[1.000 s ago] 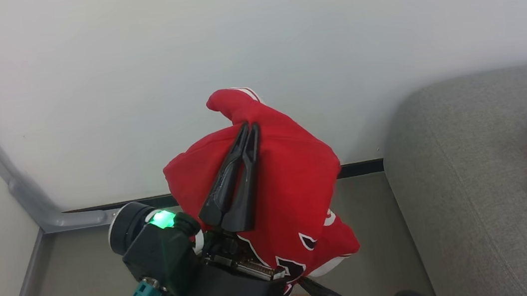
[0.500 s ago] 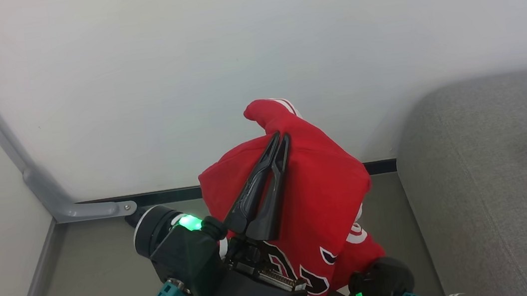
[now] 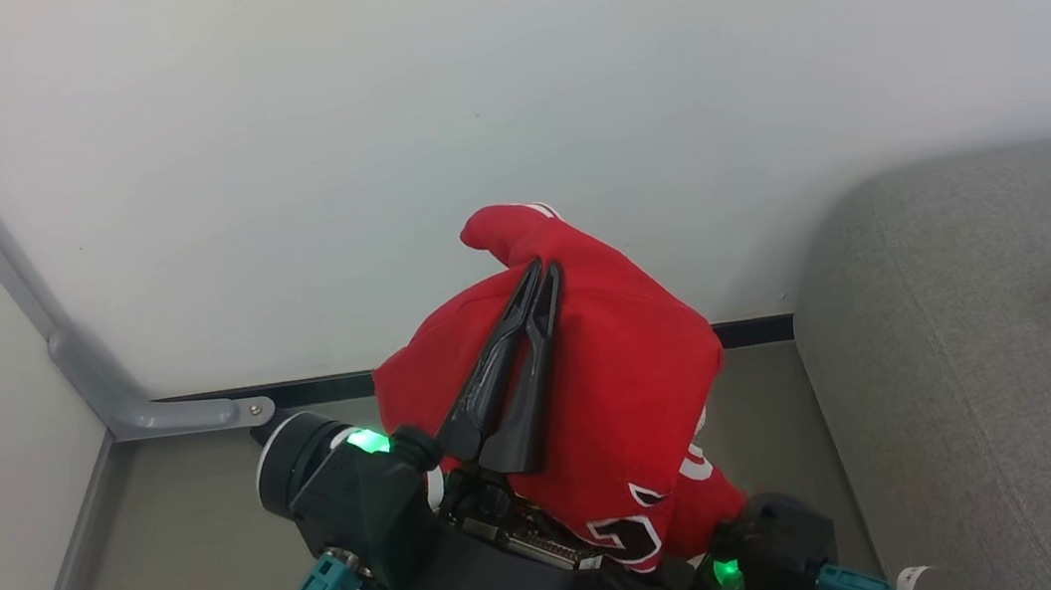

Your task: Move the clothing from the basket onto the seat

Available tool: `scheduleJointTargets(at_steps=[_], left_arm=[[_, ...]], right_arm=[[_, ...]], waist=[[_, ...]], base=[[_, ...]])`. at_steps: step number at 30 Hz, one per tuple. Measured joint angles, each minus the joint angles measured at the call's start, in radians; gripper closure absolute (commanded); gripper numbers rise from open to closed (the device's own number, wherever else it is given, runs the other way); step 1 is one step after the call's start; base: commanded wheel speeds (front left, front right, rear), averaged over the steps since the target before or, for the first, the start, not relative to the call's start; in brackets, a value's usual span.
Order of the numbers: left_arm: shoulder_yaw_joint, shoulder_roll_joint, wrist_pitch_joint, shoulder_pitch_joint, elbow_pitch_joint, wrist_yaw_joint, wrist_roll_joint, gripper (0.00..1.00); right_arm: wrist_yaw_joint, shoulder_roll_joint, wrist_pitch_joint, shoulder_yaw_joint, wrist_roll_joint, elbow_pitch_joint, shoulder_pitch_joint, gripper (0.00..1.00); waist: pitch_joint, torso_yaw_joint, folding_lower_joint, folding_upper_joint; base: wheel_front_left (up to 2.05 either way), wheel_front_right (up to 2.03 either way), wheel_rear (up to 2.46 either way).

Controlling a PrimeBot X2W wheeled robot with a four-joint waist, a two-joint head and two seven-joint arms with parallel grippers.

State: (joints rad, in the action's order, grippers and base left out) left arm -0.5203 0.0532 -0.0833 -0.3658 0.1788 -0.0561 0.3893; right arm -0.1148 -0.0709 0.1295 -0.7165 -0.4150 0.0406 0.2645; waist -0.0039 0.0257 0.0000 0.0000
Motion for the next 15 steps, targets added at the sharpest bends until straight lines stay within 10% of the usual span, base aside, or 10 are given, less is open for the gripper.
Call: scheduleJointTargets(at_steps=[2,4,5,15], left_arm=[[0.001,0.0,0.007,0.001,0.0,-0.007,0.0,0.93],[0.003,0.0,0.007,0.002,0.001,-0.007,0.0,0.5],[0.005,0.001,0.011,0.007,0.015,-0.015,0.0,0.0],[0.005,0.015,0.024,0.013,0.027,-0.016,-0.005,0.0]], right_arm=[[0.0,0.0,0.009,0.013,0.0,0.001,0.008,1.0],[0.0,0.0,0.016,0.032,0.0,0.003,0.02,1.0],[0.0,-0.003,0.019,0.046,0.0,0.004,0.026,1.0],[0.012,-0.056,0.039,0.121,0.0,0.029,0.05,1.0]], waist=[[0.001,-0.003,0.0,0.0],[0.001,-0.005,0.0,0.0],[0.005,-0.009,0.0,0.0],[0.018,-0.017,0.0,0.0]], base=[[0.0,0.0,0.0],[0.0,0.0,0.0],[0.0,0.0,0.0],[0.0,0.0,0.0]])
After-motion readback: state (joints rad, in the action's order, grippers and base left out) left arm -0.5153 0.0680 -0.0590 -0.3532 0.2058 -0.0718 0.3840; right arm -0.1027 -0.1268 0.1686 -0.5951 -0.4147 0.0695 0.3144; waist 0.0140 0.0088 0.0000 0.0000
